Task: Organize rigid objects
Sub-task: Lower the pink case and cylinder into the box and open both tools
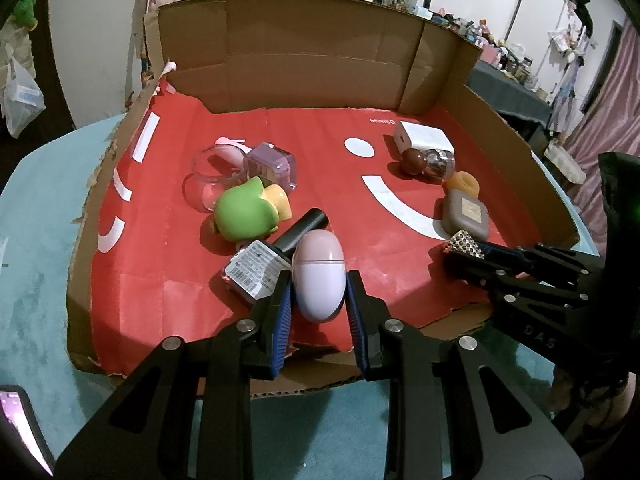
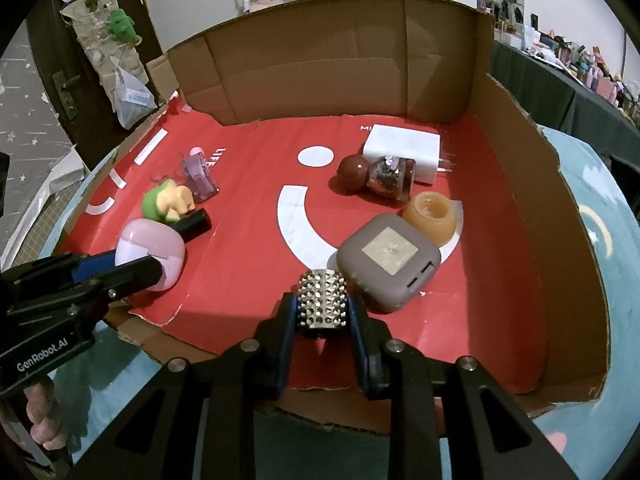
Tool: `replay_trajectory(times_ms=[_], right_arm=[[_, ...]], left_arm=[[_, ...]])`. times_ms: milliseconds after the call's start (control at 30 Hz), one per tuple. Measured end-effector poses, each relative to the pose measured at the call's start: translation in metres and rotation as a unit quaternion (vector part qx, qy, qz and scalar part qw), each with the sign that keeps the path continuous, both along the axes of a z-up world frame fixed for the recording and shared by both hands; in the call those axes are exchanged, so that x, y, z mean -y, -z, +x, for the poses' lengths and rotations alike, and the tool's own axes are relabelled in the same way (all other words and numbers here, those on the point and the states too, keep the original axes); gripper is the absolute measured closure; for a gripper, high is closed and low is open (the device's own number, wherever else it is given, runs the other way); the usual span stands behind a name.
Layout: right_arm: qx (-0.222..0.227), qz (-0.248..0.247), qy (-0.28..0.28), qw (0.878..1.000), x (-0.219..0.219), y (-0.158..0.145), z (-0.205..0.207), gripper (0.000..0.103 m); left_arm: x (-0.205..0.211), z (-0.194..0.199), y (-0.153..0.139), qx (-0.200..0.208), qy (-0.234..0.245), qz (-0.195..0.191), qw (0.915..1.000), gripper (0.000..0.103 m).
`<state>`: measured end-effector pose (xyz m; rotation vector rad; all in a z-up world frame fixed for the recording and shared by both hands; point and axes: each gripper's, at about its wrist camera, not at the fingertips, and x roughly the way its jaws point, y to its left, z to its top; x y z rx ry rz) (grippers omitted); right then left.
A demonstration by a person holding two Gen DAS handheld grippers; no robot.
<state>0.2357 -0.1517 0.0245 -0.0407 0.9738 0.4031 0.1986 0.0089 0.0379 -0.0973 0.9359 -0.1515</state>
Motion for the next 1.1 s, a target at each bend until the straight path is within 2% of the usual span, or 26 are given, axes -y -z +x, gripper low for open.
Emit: replay_trajectory(times_ms=[133,800,867,900,933,967,1100], right_arm=[[0.005,0.002,-0.001,1.000,0.000,-0.003,-0.002,0.063],[0.040,0.027,0.001,0.999,0.007,-0.031,-0.029,0.035],[0.043,0.029,0.002,0.999,0.008,-0.033,-0.032,0.033],[0.045,0.030,0.002,0.999,0.008,-0.034,-0.033,0.031],[0.047,0.030,0.003,0.998,0.009,-0.035,-0.035,0.029],[0.049,0.031,0.003,0.998,0.009,-0.036,-0.036,0.029],[0.054,0.034,0.005,0.998,0.011,-0.039,-0.041,0.026]], left_arm=[[0.003,-0.002,-0.002,0.003,-0.006,0.014,0.9999,0.078],[0.008,-0.024,-0.020,0.039,-0.018,0.046,0.9980,0.077],[0.008,-0.027,-0.022,0.041,-0.017,0.046,0.9979,0.071],[0.008,-0.029,-0.023,0.043,-0.016,0.046,0.9979,0.049],[0.008,-0.030,-0.024,0.046,-0.017,0.045,0.9978,0.018],[0.008,-0.033,-0.026,0.053,-0.020,0.044,0.9974,0.011],[0.006,-0.041,-0.033,0.070,-0.028,0.045,0.9962,0.011]])
